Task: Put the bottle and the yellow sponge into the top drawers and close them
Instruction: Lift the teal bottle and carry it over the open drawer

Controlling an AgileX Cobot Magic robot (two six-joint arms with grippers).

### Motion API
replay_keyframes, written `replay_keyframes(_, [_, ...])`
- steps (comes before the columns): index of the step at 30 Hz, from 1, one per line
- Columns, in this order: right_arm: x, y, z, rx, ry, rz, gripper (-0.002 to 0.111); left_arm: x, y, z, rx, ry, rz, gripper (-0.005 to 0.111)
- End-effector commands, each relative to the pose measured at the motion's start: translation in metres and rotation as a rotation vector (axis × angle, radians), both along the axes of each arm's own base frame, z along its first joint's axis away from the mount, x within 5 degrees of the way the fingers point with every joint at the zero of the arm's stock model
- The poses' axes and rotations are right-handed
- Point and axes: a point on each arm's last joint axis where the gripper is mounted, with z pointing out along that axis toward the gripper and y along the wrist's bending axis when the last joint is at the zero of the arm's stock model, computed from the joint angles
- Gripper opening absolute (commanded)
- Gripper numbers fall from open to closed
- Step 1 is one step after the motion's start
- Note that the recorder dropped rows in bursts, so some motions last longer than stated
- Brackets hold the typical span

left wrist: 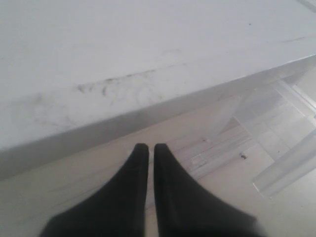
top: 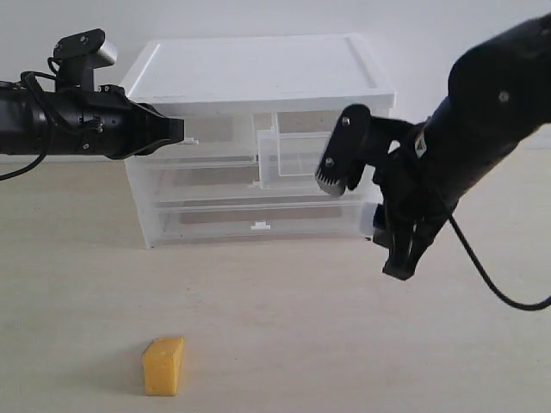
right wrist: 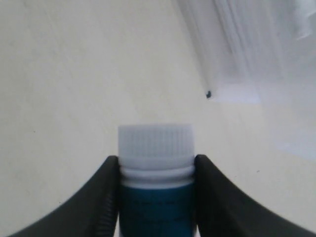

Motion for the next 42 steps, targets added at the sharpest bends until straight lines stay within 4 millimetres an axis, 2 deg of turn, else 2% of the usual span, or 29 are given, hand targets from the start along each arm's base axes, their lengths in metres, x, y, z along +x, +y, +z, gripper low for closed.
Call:
replay_keyframes(1, [-0.008,0.002,0.037,-0.032,-0.068,0.076,0.000,-0.001,-0.001,0.000,-0.003,-0.003,-0.010,0.004])
replay_keyframes(8, [-0.002,0.005,0.061,-0.105,-0.197,0.251,0.000,-0.001,-0.001,0.000,-0.003,-0.003,-0.010,0.004])
replay_keyframes(19, [0.012,0.015,0.099,-0.094,-0.347,0.328,0.000,-0.001,-0.001,0.000,-0.003,-0.003,-0.010,0.004])
replay_keyframes(32, [0.058,0.044,0.076,-0.132,-0.332,0.368,0.000,-0.001,-0.001,0.000,-0.003,-0.003,-0.010,0.004])
replay_keyframes(39, [0.066,0.049,0.086,-0.127,-0.386,0.384,0.000,-0.001,-0.001,0.000,-0.003,-0.003,-0.010,0.004])
replay_keyframes(42, [0.069,0.051,0.083,-0.130,-0.392,0.389,0.000,-0.001,-0.001,0.000,-0.003,-0.003,-0.010,0.004])
